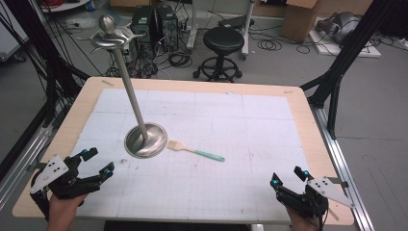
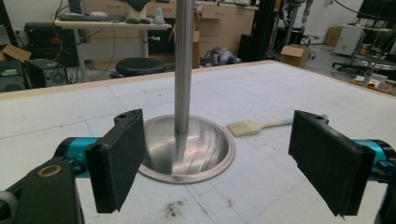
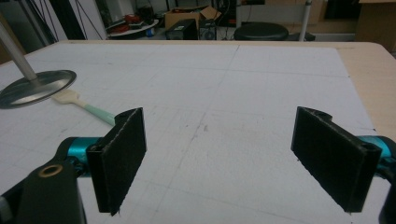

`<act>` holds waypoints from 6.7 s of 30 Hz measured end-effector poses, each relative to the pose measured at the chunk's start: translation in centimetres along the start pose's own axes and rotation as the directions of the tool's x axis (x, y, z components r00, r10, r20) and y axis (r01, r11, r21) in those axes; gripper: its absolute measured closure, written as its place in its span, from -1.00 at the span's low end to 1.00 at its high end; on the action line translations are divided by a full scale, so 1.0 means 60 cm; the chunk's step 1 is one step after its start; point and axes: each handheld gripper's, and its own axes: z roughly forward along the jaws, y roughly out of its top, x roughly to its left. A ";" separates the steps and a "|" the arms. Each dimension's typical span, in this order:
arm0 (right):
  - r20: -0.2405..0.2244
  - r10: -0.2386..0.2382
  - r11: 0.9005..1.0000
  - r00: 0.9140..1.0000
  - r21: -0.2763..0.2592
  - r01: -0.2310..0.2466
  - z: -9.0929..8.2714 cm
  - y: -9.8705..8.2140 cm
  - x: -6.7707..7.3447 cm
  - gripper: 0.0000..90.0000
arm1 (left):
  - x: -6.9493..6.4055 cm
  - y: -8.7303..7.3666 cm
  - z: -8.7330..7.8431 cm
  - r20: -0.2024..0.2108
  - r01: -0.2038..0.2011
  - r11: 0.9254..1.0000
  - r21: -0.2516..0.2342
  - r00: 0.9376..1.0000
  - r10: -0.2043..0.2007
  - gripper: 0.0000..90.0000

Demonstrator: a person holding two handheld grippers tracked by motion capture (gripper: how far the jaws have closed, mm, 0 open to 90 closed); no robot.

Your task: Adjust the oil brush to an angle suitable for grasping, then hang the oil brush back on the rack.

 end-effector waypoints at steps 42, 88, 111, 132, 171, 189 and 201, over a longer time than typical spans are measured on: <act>-0.201 -0.101 0.970 0.974 0.200 0.142 0.288 0.077 0.186 0.98 | 0.020 -0.010 0.003 0.015 0.042 0.998 0.041 0.999 -0.042 -0.59; -0.518 -0.103 0.844 0.849 0.406 0.350 0.347 0.001 0.333 0.98 | 0.028 -0.012 0.004 0.017 0.072 0.996 0.059 0.997 -0.074 -0.58; -0.182 -0.121 0.890 0.976 0.414 0.188 0.295 0.021 0.164 0.98 | 0.027 -0.015 0.005 0.016 0.067 0.995 0.072 0.998 -0.068 -0.57; -0.335 -0.134 0.879 0.933 0.394 0.268 0.285 -0.001 0.214 0.98 | 0.026 -0.016 0.008 0.023 0.071 0.994 0.080 0.997 -0.073 -0.57; 0.037 -0.010 1.000 0.999 -0.006 0.010 -0.016 0.010 0.010 -0.63 | 0.016 -0.018 0.027 0.069 0.075 0.993 0.094 0.994 -0.082 -0.57; 0.018 -0.016 1.000 1.000 0.026 0.016 -0.016 0.005 0.013 -0.63 | 0.001 -0.016 0.043 0.126 0.037 0.991 0.128 0.991 -0.053 -0.47; -0.020 -0.026 0.997 0.999 0.069 0.028 -0.003 0.002 0.018 -0.62 | -0.034 -0.002 0.082 0.236 0.009 0.987 0.162 0.971 -0.048 -0.48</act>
